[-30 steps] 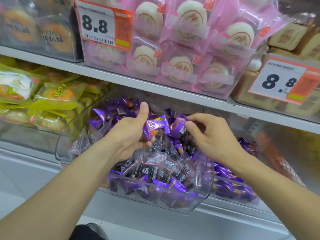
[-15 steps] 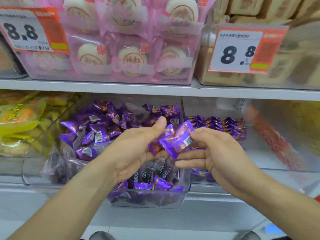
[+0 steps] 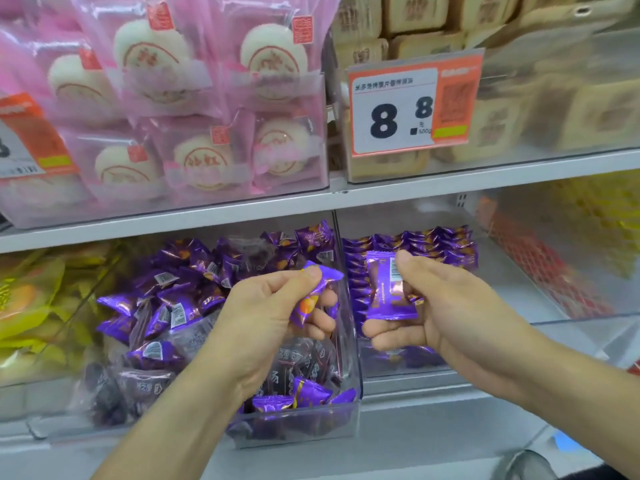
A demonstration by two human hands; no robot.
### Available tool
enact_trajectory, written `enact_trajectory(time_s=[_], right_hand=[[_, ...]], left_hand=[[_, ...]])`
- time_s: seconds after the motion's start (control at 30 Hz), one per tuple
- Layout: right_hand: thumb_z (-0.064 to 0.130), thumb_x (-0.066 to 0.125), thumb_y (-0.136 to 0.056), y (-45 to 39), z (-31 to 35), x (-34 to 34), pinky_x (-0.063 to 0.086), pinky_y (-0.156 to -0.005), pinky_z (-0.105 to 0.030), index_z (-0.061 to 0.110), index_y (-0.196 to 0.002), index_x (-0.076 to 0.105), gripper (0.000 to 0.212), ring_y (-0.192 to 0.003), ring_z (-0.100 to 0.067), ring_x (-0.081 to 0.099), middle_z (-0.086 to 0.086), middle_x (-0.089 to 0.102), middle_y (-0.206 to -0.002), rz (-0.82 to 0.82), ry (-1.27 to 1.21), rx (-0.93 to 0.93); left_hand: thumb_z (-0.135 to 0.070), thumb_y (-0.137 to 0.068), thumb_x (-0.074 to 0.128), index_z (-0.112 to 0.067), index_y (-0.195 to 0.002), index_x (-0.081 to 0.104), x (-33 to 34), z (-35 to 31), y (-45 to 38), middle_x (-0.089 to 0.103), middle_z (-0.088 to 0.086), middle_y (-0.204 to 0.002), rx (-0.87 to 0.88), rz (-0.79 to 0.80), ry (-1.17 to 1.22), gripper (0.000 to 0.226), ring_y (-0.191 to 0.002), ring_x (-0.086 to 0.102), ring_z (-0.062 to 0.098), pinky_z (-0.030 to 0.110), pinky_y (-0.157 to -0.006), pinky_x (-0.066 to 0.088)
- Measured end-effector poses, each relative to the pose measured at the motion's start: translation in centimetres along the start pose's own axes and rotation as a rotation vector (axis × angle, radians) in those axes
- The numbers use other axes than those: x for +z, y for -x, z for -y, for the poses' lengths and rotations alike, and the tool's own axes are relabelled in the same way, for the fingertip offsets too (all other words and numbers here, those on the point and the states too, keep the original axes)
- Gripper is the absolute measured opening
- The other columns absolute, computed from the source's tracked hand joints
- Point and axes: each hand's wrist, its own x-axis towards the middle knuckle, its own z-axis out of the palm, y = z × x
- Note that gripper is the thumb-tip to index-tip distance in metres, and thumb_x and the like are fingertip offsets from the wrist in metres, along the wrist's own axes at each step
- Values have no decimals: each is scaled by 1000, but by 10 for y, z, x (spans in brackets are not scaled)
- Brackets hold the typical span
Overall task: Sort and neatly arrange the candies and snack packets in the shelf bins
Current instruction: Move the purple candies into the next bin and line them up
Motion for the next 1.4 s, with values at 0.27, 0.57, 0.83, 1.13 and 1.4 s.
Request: enact_trajectory(time_s=[0.27, 0.57, 0.83, 1.13, 1.4], right_hand=[[27, 76, -73, -2, 5, -14, 59, -86, -31, 19, -105, 75, 33, -97, -29, 73, -12, 72, -110, 71, -35, -149], [13, 88, -64, 1, 6, -14, 55, -83, -22, 16, -95, 80, 33, -89, -18, 73, -5, 76, -101, 134, 68, -285], [5, 86, -48, 0, 4, -16, 59, -72, -28, 9, -101, 71, 56, -81, -24, 75, -8, 76, -96, 109, 110, -235], [1, 81, -65, -4, 2, -14, 49, -75, -37, 18, -107, 75, 46, -85, -26, 65, -21, 71, -107, 185, 44, -181], [-2, 83, -67, -9, 0, -15, 52, -85, -40, 8, -116, 65, 54, -87, -28, 68, -15, 75, -101, 168, -70, -170]], left_hand=[[-20, -65, 74, 0, -101, 64, 16, -4, 7, 75, 17, -82, 19, -28, 63, 43, -64, 73, 27, 25, -50, 54], [-24, -70, 73, -3, -104, 71, 18, 0, 6, 75, 20, -91, 22, 32, 25, 40, -72, 73, 25, 34, -70, 61], [-24, -82, 63, -2, -105, 74, 14, 2, 8, 74, 22, -96, -31, 75, 53, 34, -71, 69, 22, 29, -67, 59], [-20, -88, 58, -2, -112, 71, 17, 1, 9, 72, 23, -106, -7, 91, 171, 33, -88, 69, 29, 38, -84, 59], [-19, -78, 63, -3, -102, 75, 24, 0, 11, 75, 18, -100, 70, -7, 285, 31, -84, 73, 24, 34, -82, 59]])
